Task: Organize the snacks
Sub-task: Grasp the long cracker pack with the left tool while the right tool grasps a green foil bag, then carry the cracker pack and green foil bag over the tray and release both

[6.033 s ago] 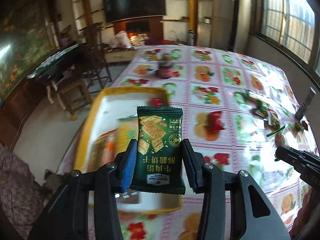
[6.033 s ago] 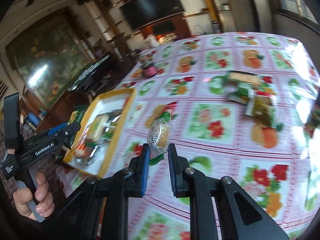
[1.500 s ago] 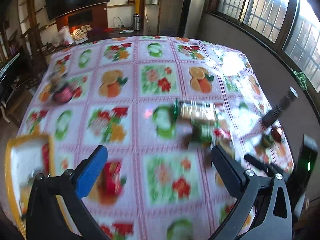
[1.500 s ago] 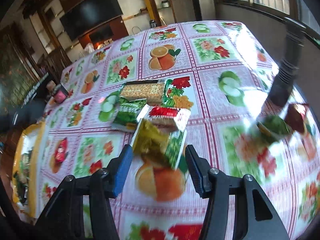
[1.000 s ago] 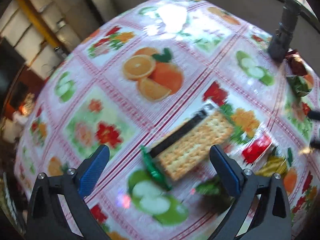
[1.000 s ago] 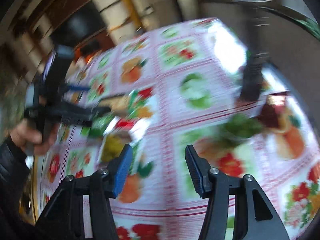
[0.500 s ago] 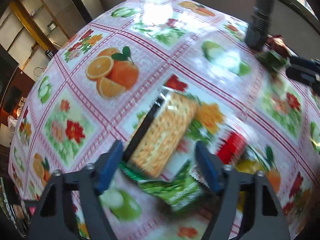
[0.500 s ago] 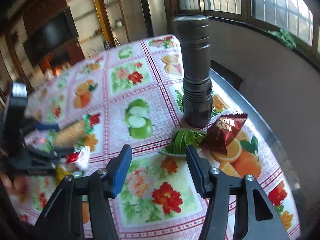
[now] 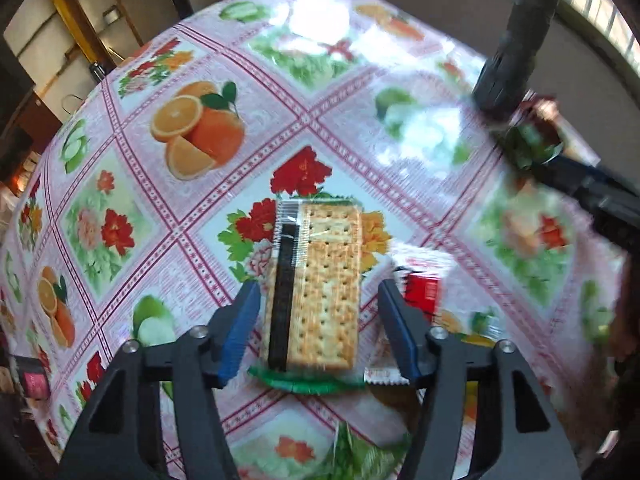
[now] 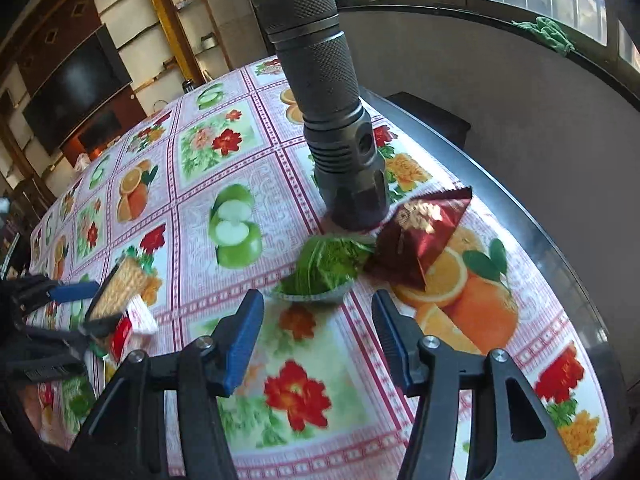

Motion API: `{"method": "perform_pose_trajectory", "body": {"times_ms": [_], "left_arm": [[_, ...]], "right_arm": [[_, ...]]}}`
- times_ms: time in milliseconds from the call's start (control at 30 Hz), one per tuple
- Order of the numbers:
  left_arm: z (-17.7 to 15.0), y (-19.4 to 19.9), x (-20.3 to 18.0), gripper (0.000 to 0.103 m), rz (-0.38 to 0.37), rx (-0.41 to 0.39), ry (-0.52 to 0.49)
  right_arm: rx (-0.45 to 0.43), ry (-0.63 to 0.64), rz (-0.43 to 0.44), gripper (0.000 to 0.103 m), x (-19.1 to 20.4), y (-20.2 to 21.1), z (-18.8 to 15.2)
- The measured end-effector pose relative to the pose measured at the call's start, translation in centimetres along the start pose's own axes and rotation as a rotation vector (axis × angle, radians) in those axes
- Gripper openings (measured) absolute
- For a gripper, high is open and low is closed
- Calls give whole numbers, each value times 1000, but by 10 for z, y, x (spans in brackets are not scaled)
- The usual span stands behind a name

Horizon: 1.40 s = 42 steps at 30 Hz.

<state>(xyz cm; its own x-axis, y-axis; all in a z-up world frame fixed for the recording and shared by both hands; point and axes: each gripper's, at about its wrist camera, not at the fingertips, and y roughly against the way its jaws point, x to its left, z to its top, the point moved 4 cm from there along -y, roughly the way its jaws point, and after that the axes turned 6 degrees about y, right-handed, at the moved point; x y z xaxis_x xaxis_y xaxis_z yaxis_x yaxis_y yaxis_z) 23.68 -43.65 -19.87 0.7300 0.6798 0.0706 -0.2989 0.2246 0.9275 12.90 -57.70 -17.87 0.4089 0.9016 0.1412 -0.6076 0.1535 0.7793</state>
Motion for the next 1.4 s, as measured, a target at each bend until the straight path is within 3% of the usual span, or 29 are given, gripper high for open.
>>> {"method": "perform_pose_trajectory", "body": {"times_ms": [67,100,167,233,400,567,833,1033,1400], "left_arm": [[2,-4,3,63,-42,-15,47],[1,-4,6,61,-65,-18,76],[-4,-1,10,49,-63,-37,94],[-12,3,15,48,-56,-31,114],[-45,18,31,48,-73,-24,194],[-82,74,40,48,-59,-115,302],[-162,151,47,48,123,-249,490],[-226,180,66,48,283,-264,598],[-300,227,98,48,404,-307,711]], "right_arm": [[0,-2,11,56,3,-7,5],[6,6,-3,51,4,-12,6],[6,5,-11,43,3,-19,7],[1,5,-11,41,4,-18,7],[-38,39,108,39,19,12,-10],[-84,102,207,39,43,59,-32],[-96,161,409,39,88,117,-68],[-76,225,531,39,130,136,-90],[-29,345,639,39,201,148,-115]]}}
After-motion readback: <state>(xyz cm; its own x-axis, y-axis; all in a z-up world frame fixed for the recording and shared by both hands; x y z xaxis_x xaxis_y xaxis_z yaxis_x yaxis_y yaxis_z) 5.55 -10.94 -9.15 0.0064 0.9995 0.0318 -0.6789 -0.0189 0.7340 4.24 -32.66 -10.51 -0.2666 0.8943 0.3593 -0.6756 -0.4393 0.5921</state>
